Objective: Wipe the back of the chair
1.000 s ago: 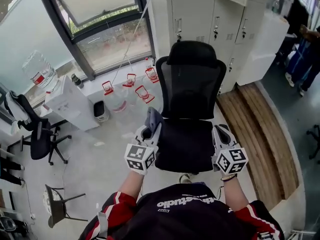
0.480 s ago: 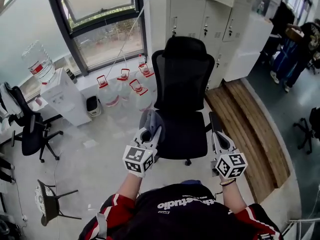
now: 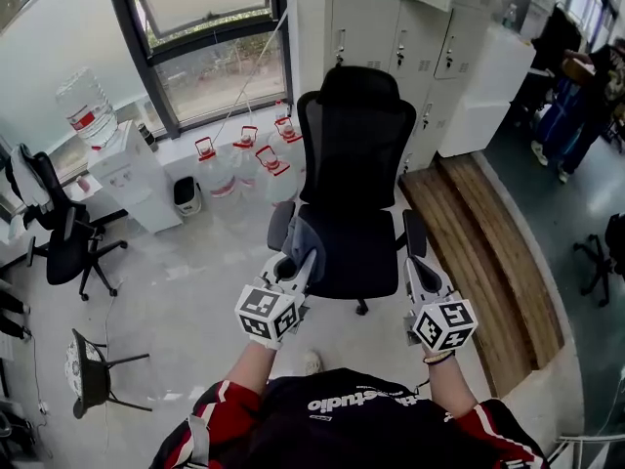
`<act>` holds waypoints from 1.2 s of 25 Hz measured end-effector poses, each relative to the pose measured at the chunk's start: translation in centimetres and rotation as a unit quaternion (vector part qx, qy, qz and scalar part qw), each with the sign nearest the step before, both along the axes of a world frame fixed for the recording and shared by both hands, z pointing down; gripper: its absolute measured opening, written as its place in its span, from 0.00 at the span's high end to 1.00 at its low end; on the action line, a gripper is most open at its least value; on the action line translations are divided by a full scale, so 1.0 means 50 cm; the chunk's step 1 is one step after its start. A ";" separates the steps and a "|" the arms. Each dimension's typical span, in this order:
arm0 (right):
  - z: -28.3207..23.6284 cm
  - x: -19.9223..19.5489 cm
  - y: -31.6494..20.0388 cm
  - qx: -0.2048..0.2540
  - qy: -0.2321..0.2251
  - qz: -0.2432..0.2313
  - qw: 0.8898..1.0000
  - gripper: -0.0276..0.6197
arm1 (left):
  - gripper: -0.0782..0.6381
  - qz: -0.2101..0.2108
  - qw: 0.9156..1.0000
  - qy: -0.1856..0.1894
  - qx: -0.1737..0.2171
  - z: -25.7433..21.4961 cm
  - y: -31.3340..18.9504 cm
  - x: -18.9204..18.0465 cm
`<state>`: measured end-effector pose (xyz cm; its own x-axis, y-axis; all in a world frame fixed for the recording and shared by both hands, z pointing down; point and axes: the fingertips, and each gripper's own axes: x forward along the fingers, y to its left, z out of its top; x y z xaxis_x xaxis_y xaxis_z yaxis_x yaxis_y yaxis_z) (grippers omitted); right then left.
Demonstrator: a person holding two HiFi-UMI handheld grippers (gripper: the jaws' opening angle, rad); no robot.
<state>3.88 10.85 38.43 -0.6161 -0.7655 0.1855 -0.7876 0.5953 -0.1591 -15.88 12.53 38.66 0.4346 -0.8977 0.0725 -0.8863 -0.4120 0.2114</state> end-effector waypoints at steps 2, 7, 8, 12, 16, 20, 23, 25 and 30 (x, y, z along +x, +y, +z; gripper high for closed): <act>-0.002 0.044 0.028 0.000 -0.003 -0.001 1.000 0.96 | 0.81 0.001 1.000 -0.002 0.002 -0.009 0.028 0.046; -0.002 0.172 0.087 -0.003 -0.020 0.001 1.000 0.96 | 0.81 -0.013 1.000 -0.011 0.009 -0.037 0.097 0.159; -0.001 0.191 0.100 -0.002 -0.022 -0.002 1.000 0.96 | 0.81 -0.017 1.000 -0.016 0.009 -0.040 0.113 0.176; 0.006 0.248 0.152 -0.002 -0.028 -0.017 0.999 0.96 | 0.81 -0.037 0.999 -0.027 0.005 -0.048 0.180 0.225; 0.011 0.272 0.184 0.003 -0.030 -0.023 0.999 0.96 | 0.81 -0.049 0.998 -0.035 0.011 -0.063 0.227 0.240; 0.010 0.250 0.231 0.004 -0.027 -0.028 0.999 0.96 | 0.81 -0.046 0.998 -0.036 0.011 -0.067 0.263 0.224; -0.005 0.235 0.261 0.009 -0.021 -0.029 0.999 0.96 | 0.81 -0.037 0.998 -0.034 0.023 -0.084 0.289 0.220; -0.018 0.223 0.277 0.013 -0.020 -0.025 0.999 0.96 | 0.81 -0.030 0.998 -0.037 0.028 -0.093 0.305 0.211; -0.043 0.169 0.336 0.024 -0.020 -0.012 0.999 0.96 | 0.81 -0.029 0.999 -0.028 0.029 -0.099 0.362 0.142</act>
<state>12.32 27.62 36.25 -0.6401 -0.7583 0.1235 -0.7669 0.6211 -0.1616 -8.77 30.63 33.71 0.3790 -0.9245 0.0420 -0.9187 -0.3704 0.1375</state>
